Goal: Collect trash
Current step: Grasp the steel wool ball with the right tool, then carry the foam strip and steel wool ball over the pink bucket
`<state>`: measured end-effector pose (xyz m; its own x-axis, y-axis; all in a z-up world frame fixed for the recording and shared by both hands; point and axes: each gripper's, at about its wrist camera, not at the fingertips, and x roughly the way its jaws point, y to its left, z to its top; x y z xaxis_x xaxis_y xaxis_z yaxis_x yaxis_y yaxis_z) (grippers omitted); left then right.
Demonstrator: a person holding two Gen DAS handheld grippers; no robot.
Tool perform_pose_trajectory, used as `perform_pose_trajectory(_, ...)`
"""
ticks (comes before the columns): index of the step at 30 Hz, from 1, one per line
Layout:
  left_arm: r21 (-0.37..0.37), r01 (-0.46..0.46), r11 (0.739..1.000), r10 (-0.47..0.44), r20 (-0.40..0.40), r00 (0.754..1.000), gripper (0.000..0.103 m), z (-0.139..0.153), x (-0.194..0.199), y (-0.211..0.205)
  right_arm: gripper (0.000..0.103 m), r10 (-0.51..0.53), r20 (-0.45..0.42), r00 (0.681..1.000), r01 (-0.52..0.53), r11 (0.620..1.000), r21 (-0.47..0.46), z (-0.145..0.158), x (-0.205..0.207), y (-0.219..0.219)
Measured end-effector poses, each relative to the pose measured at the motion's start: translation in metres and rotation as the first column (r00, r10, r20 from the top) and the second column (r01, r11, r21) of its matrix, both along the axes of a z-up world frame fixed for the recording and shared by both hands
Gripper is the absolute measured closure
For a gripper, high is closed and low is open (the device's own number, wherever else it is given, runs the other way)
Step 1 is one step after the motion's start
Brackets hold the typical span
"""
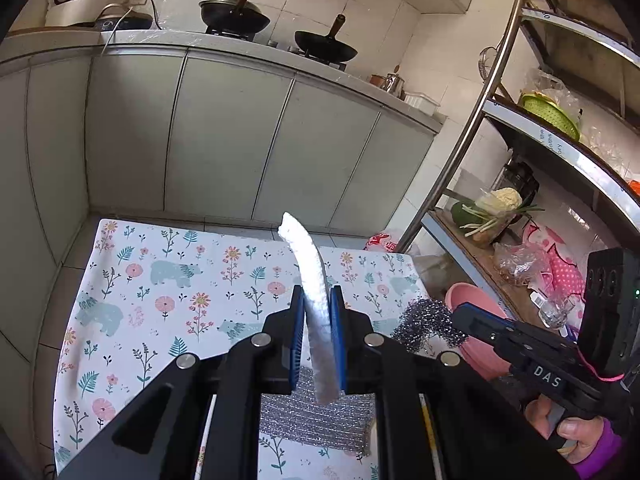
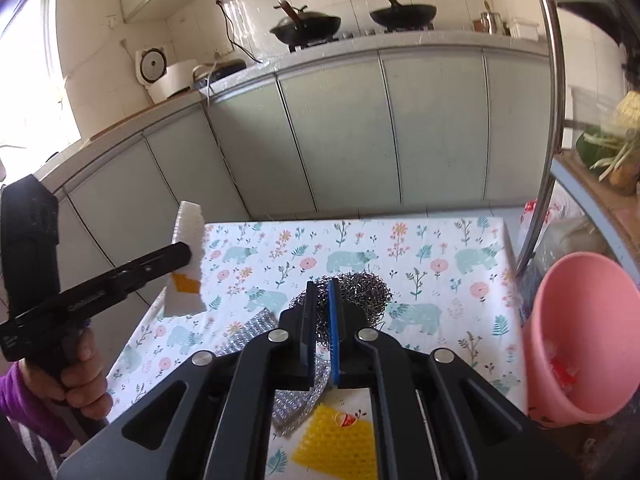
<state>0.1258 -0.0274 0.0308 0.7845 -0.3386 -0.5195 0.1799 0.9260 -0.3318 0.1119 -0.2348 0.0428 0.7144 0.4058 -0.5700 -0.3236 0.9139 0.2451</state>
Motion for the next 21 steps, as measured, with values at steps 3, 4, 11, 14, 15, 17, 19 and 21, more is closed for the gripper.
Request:
perform_pose_trajectory(3,0.000,0.014,1.000,-0.014,0.020,1.000,0.091,0.008,-0.005,-0.005,0.097,-0.005,0.030,1.000,0.004,1.000,0.012,0.012,-0.014,-0.007)
perform_pose_trajectory(4,0.003,0.019,1.000,-0.019,0.028,0.999,0.091,0.010,-0.008,-0.007,0.097,-0.007,0.038,0.999,0.006,1.000,0.016,0.016,-0.017,-0.008)
perform_pose_trajectory(11,0.014,0.048,0.999,-0.049,0.060,0.997,0.091,0.024,-0.015,-0.021,0.097,-0.033,0.094,0.995,0.030,0.999,0.032,0.033,-0.037,-0.019)
perform_pose_trajectory(14,0.018,0.068,0.998,-0.069,0.076,0.995,0.091,0.030,-0.017,-0.031,0.097,-0.054,0.113,0.992,0.050,0.998,0.035,0.038,-0.044,-0.027)
perform_pose_trajectory(15,0.019,0.075,0.997,-0.076,0.080,0.994,0.091,0.031,-0.016,-0.034,0.097,-0.061,0.118,0.991,0.057,0.998,0.036,0.040,-0.046,-0.031)
perform_pose_trajectory(17,0.023,0.087,0.996,-0.089,0.087,0.992,0.091,0.034,-0.016,-0.041,0.097,-0.072,0.127,0.989,0.068,0.997,0.038,0.042,-0.048,-0.037)
perform_pose_trajectory(19,0.029,0.100,0.995,-0.102,0.093,0.990,0.091,0.037,-0.016,-0.049,0.097,-0.083,0.135,0.987,0.079,0.996,0.040,0.043,-0.050,-0.043)
perform_pose_trajectory(21,0.035,0.109,0.993,-0.112,0.098,0.989,0.091,0.040,-0.015,-0.056,0.097,-0.093,0.142,0.985,0.088,0.995,0.043,0.045,-0.051,-0.048)
